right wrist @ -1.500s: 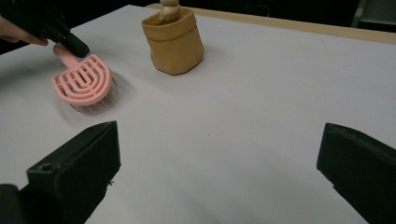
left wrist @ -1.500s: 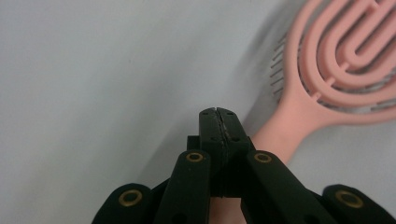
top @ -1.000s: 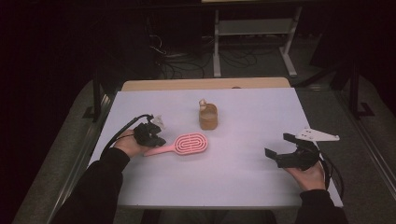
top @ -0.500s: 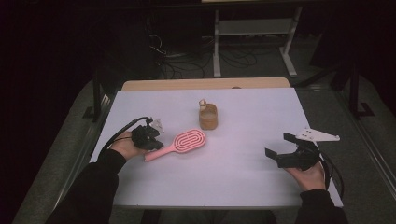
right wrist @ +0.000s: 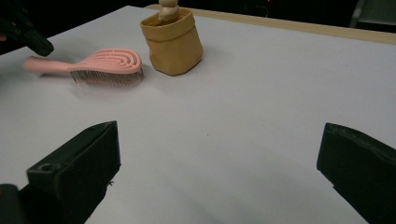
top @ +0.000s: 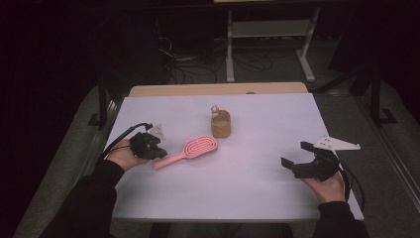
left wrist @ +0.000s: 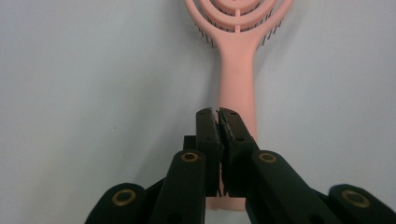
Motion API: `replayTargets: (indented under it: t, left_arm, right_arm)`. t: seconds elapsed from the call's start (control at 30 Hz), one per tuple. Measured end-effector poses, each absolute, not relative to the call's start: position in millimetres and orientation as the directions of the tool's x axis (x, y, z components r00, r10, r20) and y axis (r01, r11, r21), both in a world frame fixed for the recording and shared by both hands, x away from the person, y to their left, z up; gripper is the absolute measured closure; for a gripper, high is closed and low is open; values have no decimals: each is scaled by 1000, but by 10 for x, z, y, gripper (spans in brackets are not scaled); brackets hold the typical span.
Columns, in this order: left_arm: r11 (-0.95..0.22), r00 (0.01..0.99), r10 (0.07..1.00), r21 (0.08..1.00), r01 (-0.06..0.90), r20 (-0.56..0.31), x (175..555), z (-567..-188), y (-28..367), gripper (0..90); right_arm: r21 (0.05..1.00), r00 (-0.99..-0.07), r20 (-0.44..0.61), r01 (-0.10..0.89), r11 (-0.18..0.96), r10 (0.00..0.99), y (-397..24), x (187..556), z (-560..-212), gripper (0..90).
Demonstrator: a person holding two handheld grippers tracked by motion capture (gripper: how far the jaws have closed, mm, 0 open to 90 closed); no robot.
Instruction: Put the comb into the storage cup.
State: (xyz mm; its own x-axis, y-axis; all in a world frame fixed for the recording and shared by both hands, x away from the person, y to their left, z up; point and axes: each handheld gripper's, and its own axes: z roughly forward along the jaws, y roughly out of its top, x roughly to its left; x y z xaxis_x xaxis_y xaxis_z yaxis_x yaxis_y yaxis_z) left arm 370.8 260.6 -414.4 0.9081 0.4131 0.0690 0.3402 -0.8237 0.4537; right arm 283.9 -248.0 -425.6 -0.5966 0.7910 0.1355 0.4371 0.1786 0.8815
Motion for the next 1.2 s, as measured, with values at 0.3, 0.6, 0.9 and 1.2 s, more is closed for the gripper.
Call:
replayTargets:
  t: [0.3,0.6,0.9,1.2]
  left_arm:
    - [-801,908,417,491,342,47,3694,-3967,2686,719]
    - [-778,913,407,530,337,17,3700,-3834,2689,472]
    - [-778,933,354,535,329,-58,3719,-3877,2579,267]
    - [-789,933,357,520,327,-45,3750,-3991,2417,0]
  right_arm:
    - [880,-595,138,440,177,792,-2478,2840,-4260,0]
    - [879,-595,140,442,177,791,-2479,2841,-4262,0]
    - [879,-596,141,442,177,790,-2478,2842,-4263,0]
    - [880,-597,141,441,176,790,-2480,2842,-4262,0]
